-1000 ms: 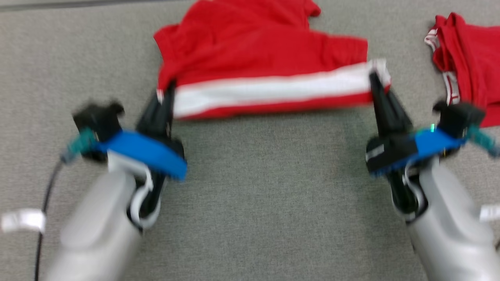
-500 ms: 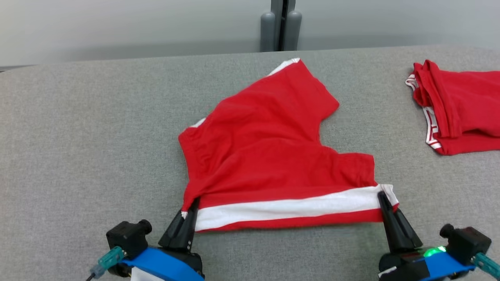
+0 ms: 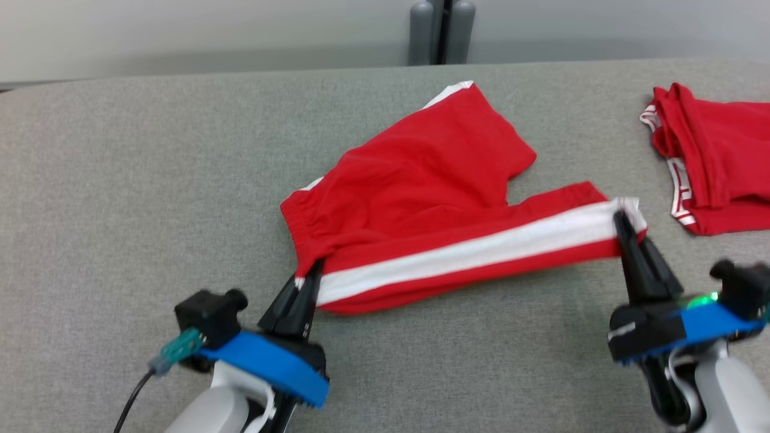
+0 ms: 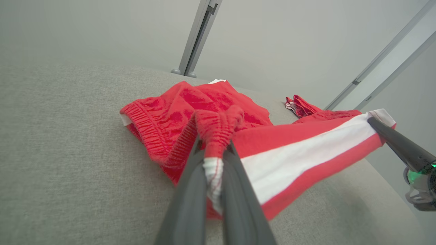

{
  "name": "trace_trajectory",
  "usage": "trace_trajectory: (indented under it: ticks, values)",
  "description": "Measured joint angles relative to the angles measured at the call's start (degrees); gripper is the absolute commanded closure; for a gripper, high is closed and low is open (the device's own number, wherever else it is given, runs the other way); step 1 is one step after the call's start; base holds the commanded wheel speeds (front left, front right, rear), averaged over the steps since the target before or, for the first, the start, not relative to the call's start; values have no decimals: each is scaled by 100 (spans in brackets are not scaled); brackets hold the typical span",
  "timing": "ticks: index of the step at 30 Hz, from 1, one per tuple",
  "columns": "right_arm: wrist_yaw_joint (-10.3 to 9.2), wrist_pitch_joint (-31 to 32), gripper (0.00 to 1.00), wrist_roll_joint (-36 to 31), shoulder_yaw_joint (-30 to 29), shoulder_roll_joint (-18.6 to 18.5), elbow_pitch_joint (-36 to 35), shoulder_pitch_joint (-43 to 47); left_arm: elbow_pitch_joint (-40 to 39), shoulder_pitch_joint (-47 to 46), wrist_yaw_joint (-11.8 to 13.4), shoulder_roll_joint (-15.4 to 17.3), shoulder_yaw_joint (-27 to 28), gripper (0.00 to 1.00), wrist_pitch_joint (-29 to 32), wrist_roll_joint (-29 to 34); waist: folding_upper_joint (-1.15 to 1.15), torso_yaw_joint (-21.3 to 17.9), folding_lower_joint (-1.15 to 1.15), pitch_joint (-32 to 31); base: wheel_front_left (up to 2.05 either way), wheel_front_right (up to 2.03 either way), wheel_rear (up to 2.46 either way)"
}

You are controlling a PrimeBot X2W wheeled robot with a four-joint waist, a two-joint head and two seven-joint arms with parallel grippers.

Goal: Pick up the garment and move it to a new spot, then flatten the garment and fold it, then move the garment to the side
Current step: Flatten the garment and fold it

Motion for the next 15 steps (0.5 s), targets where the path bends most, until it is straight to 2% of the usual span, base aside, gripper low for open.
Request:
trace_trajectory:
  ticks: [6, 15]
  values:
    - [0, 246, 100, -168, 58, -92, 614, -1070, 495, -682, -174, -241, -1, 100, 63, 31, 0, 80, 1, 312, 0, 0, 0]
    - [0, 468, 100, -316, 258, -172, 1894, -2677, 1294, -1743, -399, -528, 100, 100, 32, 16, 0, 275, 1, 879, 0, 0, 0]
